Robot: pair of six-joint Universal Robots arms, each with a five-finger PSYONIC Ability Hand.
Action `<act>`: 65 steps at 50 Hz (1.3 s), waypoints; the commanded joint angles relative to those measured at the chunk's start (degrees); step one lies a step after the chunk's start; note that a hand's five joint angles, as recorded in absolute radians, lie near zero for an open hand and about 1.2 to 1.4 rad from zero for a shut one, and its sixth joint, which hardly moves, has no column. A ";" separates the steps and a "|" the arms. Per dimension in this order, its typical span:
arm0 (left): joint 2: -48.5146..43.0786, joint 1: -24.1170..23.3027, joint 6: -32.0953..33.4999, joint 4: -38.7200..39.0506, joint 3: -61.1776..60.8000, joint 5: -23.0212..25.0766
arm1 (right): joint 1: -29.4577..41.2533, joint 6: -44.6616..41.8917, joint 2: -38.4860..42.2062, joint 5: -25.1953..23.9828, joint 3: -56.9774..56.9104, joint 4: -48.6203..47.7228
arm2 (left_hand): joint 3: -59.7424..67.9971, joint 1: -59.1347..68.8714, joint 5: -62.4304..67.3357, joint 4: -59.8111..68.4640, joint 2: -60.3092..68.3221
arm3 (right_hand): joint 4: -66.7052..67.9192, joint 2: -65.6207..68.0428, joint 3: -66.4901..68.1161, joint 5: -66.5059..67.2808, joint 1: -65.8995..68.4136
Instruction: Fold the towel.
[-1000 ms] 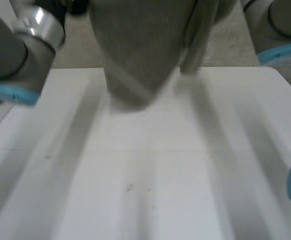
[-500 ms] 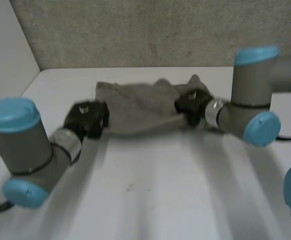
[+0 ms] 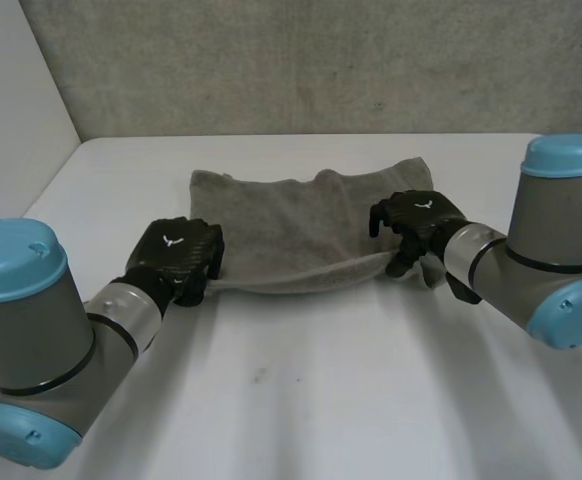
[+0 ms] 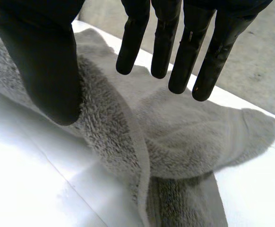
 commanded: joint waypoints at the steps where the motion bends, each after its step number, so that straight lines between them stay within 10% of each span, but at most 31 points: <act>1: 0.37 0.40 -1.07 0.00 1.31 -0.27 | -4.00 2.23 2.17 0.27 0.97 -1.04 | 10.23 12.83 10.57 10.23 10.17 | -0.07 0.04 0.05 -0.24 -4.52; 22: 1.96 1.18 -3.62 -1.58 5.70 -0.18 | -12.00 8.82 1.04 -0.17 3.95 0.55 | 10.23 12.83 10.57 10.23 10.17 | 3.45 3.57 3.58 3.29 -0.99; 37: 1.87 1.98 -3.71 -2.11 5.35 -0.18 | -12.71 -8.31 5.43 -3.68 1.23 1.78 | 10.23 12.83 10.57 10.23 10.17 | 4.63 4.75 4.76 4.47 0.19; 65: 1.34 2.07 -3.80 -2.03 5.27 0.08 | -11.12 -8.75 14.84 -4.03 -9.06 1.25 | 10.23 12.83 10.57 10.23 10.17 | 12.87 12.99 13.00 12.71 8.43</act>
